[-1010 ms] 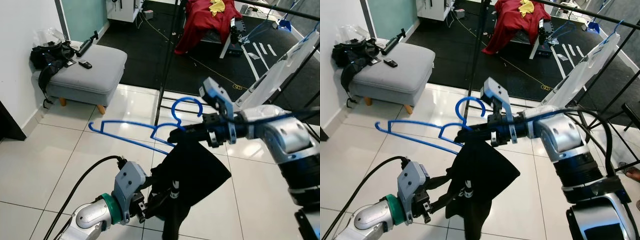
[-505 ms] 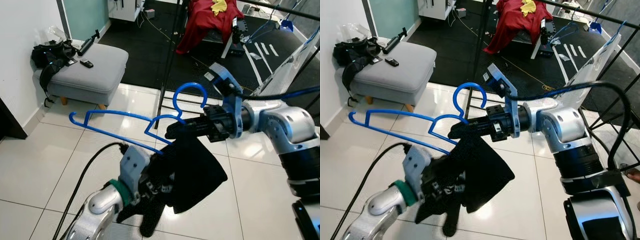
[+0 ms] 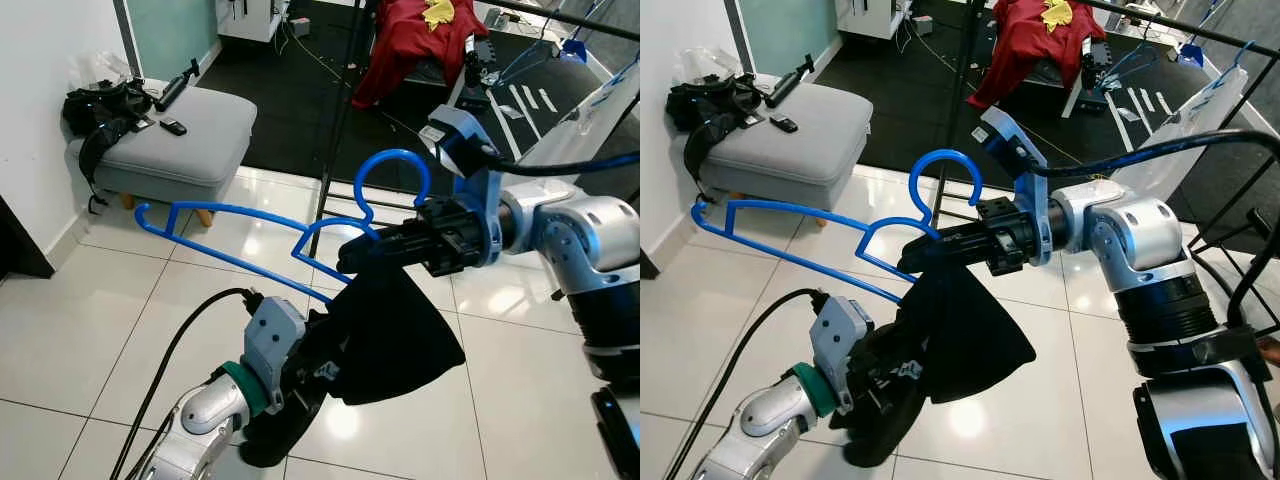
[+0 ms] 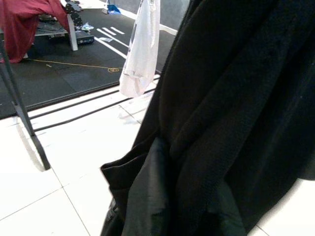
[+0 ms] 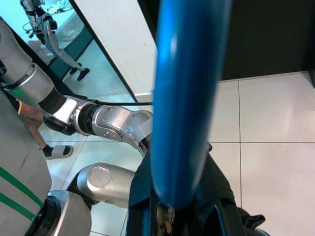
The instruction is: Hang hanger
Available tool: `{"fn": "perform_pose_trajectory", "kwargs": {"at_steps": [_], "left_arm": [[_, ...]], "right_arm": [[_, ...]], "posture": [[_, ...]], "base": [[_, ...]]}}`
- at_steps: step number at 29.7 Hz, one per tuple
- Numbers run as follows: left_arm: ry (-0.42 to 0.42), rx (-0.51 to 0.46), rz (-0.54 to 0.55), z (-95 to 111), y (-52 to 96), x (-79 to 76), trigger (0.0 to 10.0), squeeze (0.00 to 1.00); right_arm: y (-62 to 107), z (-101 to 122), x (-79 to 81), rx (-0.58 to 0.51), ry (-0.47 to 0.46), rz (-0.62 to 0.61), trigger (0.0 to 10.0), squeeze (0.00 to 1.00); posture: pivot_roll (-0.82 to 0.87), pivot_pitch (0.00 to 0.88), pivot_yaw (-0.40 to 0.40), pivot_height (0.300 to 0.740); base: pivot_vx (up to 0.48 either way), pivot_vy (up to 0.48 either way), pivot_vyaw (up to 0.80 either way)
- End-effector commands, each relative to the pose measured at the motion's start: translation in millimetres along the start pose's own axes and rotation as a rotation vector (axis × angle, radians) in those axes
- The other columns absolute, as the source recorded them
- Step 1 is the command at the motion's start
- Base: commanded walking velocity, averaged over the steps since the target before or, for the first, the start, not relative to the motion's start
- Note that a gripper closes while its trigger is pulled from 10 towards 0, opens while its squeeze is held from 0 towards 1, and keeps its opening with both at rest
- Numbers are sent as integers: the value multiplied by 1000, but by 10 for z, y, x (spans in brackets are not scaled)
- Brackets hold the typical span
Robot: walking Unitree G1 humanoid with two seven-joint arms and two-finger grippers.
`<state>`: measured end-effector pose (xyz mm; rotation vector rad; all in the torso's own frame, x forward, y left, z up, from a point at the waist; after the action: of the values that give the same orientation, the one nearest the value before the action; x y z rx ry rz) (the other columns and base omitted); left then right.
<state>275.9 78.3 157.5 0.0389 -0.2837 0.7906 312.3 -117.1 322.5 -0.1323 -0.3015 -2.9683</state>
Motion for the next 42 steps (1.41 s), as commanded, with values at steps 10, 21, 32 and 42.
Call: {"fn": "perform_pose_trajectory", "kwargs": {"at_steps": [10,21,32,42], "left_arm": [[-329,132,45,-176,205,170,0,0],[-577,315,387,-227,548,766,0,0],[-612,333,498,-261,472,874,0,0],[-521,178,512,-19,189,817,0,0]], "right_arm": [[69,-73,48,39,22,4,10000,0],[95,-402,235,90,-32,2,10000,0],[-62,-550,417,17,-110,51,10000,0],[-350,-800,249,-80,-148,-76,10000,0]], "posture": [[-119,181,-45,740],[-112,171,-27,740],[-124,169,-13,740],[-125,173,-3,740]], "base": [[0,0,0],[0,0,0],[0,0,0],[0,0,0]]}}
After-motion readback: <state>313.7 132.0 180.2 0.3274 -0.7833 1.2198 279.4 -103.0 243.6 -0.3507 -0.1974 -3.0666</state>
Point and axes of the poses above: a point about 5 cm out from each wrist's last joint towards the gripper, its own y axis pointing back from the gripper into the wrist, its own z axis along the axis of the wrist's last joint, x = y × z, the point moved 1 cm from there along -y, pointing out of the wrist towards the gripper, and after that the axes turned 4 degrees about -y, right-handed, at the moved point
